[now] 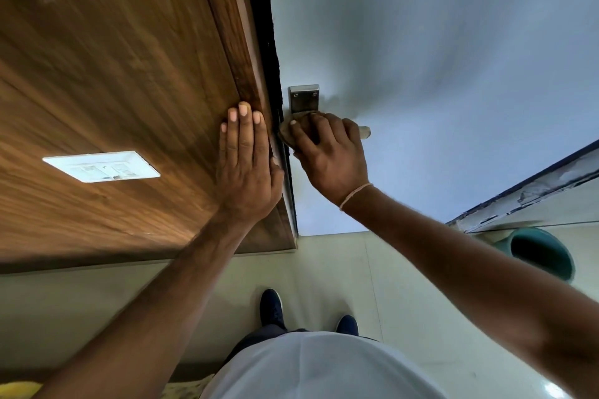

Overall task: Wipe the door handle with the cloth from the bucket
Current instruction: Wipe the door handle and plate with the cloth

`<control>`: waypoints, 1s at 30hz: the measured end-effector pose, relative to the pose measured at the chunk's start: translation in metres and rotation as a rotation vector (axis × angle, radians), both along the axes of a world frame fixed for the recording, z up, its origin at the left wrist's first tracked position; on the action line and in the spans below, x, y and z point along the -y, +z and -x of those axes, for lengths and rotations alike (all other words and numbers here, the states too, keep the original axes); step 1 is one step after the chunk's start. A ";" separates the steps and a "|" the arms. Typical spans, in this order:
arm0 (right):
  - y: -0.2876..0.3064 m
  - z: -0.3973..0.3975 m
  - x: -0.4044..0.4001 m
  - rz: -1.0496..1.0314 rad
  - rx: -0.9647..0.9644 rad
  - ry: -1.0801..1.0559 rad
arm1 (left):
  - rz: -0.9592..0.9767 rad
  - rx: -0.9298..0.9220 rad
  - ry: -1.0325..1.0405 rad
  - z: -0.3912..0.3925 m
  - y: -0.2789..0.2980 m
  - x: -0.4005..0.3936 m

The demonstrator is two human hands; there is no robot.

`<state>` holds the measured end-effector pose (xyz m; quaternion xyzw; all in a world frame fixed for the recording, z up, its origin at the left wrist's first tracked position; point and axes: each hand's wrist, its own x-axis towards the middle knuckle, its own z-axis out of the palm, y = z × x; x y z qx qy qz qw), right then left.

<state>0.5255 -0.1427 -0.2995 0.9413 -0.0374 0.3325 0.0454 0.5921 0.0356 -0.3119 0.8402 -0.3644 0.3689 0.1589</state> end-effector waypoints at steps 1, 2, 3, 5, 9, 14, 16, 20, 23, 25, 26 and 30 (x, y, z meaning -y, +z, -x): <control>0.000 -0.001 0.006 0.040 -0.001 0.036 | 0.009 0.000 0.002 0.000 0.000 0.002; 0.001 -0.002 0.012 0.073 -0.001 0.077 | 0.021 0.002 0.007 0.001 0.000 0.003; 0.003 -0.005 0.015 0.103 -0.002 0.123 | 0.034 0.004 0.013 0.002 0.000 0.005; 0.007 -0.012 0.018 0.177 -0.003 0.217 | 0.052 -0.007 0.021 0.003 -0.001 0.007; 0.008 -0.018 0.023 0.264 -0.010 0.335 | 0.051 -0.043 0.021 0.005 -0.002 0.009; -0.003 0.000 0.027 -0.062 0.018 0.173 | 0.051 -0.048 0.028 0.007 -0.001 0.009; -0.003 0.001 0.017 -0.148 0.033 0.095 | 0.041 -0.057 0.023 0.007 -0.001 0.008; -0.003 -0.007 0.001 -0.141 0.064 0.128 | 0.033 -0.046 0.016 0.005 -0.001 0.007; -0.008 -0.021 0.004 0.049 0.035 0.248 | 0.048 -0.022 0.022 0.006 -0.001 0.006; -0.005 -0.027 0.009 0.195 0.006 0.299 | 0.048 -0.013 0.022 0.005 -0.001 0.006; -0.003 -0.029 0.012 0.240 -0.002 0.324 | 0.044 -0.013 0.023 0.005 -0.001 0.005; -0.004 -0.017 0.024 0.115 0.044 0.295 | 0.051 -0.016 0.032 0.006 -0.001 0.005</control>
